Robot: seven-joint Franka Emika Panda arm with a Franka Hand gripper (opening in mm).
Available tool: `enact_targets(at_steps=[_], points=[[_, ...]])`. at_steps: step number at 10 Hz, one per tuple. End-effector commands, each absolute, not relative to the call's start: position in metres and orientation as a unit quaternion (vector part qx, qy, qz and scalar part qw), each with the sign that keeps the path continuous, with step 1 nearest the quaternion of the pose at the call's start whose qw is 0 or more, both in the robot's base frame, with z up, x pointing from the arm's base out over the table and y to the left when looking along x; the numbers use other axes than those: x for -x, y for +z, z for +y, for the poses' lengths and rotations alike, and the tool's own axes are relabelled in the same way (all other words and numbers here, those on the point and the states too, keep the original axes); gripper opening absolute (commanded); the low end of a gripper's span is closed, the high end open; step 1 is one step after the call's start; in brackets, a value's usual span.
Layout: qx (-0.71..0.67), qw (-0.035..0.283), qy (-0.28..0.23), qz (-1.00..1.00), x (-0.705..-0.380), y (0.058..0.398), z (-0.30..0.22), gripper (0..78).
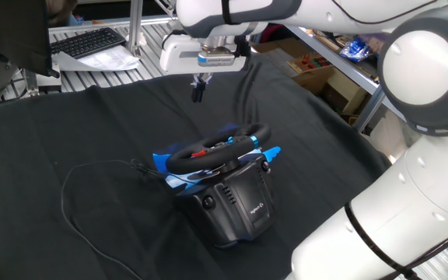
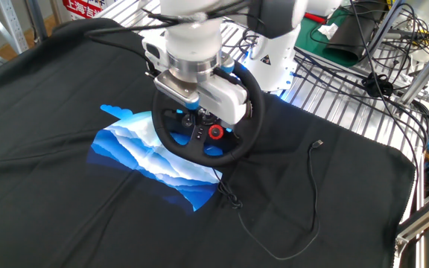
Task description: Rotate the steering wheel 90 degrees clockwise
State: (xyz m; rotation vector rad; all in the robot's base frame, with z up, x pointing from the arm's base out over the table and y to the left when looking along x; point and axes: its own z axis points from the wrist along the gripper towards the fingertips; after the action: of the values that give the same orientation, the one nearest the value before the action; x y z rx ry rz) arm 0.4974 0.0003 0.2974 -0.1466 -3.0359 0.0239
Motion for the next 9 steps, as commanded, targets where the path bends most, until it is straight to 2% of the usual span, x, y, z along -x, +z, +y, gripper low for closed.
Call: enact_targets(at_steps=[1,3,6,9], points=[[0.015,0.054,0.086,-0.995,-0.4937,0.2993,0.0002,0.0],[0.013,0.055,0.097,-0.994,-0.4935,0.3001,-0.0002,0.0],[0.004,0.055,0.144,-0.988,-0.4947,0.2996,-0.0037,0.0],[0.006,0.054,0.152,-0.987,-0.4966,0.2994,-0.0068,0.0]])
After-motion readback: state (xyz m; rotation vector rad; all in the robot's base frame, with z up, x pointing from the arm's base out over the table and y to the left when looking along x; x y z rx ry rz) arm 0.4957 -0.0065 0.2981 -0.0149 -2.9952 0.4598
